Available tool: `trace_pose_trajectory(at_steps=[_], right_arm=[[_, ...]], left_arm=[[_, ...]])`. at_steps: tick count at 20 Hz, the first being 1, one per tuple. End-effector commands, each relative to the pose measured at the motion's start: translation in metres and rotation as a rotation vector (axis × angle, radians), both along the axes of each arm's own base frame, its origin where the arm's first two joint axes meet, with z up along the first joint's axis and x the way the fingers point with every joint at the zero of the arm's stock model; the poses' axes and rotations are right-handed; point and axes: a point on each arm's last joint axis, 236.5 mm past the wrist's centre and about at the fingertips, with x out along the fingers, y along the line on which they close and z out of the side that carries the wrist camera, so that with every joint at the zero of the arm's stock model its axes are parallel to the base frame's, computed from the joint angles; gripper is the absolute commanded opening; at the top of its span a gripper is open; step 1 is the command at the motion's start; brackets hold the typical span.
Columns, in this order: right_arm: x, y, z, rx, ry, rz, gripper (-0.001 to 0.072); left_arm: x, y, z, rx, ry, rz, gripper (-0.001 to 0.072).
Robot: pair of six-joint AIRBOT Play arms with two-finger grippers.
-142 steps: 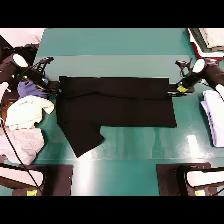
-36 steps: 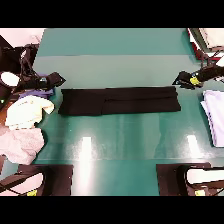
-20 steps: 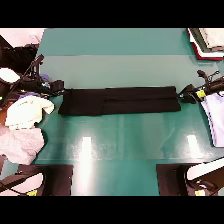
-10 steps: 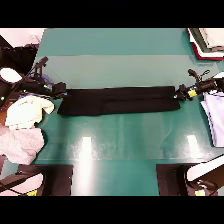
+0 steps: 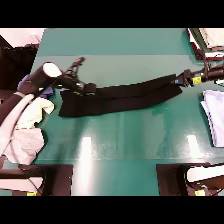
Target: Fold the shirts.
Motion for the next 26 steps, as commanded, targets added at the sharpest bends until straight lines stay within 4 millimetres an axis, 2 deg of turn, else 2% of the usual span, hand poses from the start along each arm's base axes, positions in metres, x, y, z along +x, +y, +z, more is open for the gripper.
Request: trace_pose_trajectory(at_steps=[1,3,5,7,10,13,15,17,19,21,23,26], right_arm=[[-0.002,0.052,0.071,0.108,-0.153,0.042,0.0014],[-0.009,0.079,0.093,0.112,-0.191,0.107,0.0014],[-0.015,0.107,0.115,0.103,-0.232,0.178,0.0014],[-0.018,0.130,0.134,0.093,-0.273,0.220,0.0014],[-0.024,0.158,0.153,0.045,-0.334,0.276,0.0013],[-0.029,0.182,0.160,0.017,-0.362,0.325,0.0013],[-0.030,0.198,0.157,0.008,-0.365,0.362,0.0014],[-0.030,0.215,0.153,0.017,-0.356,0.397,0.0014],[-0.031,0.232,0.147,0.023,-0.351,0.435,0.0014],[-0.032,0.250,0.138,0.030,-0.341,0.473,0.0014],[-0.035,0.271,0.127,0.038,-0.326,0.515,0.0014],[-0.040,0.309,0.106,0.051,-0.308,0.574,0.0014]], left_arm=[[0.013,-0.062,-0.023,-0.012,0.007,-0.091,0.0026],[0.023,-0.086,-0.036,-0.020,0.018,-0.112,0.0026],[0.030,-0.099,-0.047,-0.024,0.037,-0.111,0.0026],[0.035,-0.102,-0.055,-0.023,0.050,-0.106,0.0026],[0.037,-0.098,-0.061,-0.001,0.044,-0.107,0.0026],[0.038,-0.096,-0.063,0.012,0.037,-0.109,0.0026],[0.035,-0.095,-0.063,0.020,0.042,-0.118,0.0026],[0.034,-0.084,-0.064,0.056,0.050,-0.139,0.0025],[0.044,-0.063,-0.051,0.096,0.018,-0.137,0.0025],[0.060,-0.033,-0.021,0.134,-0.051,-0.106,0.0026],[0.070,0.012,0.017,0.190,-0.114,-0.073,0.0026],[0.070,0.096,0.079,0.297,-0.198,-0.006,0.0027]])
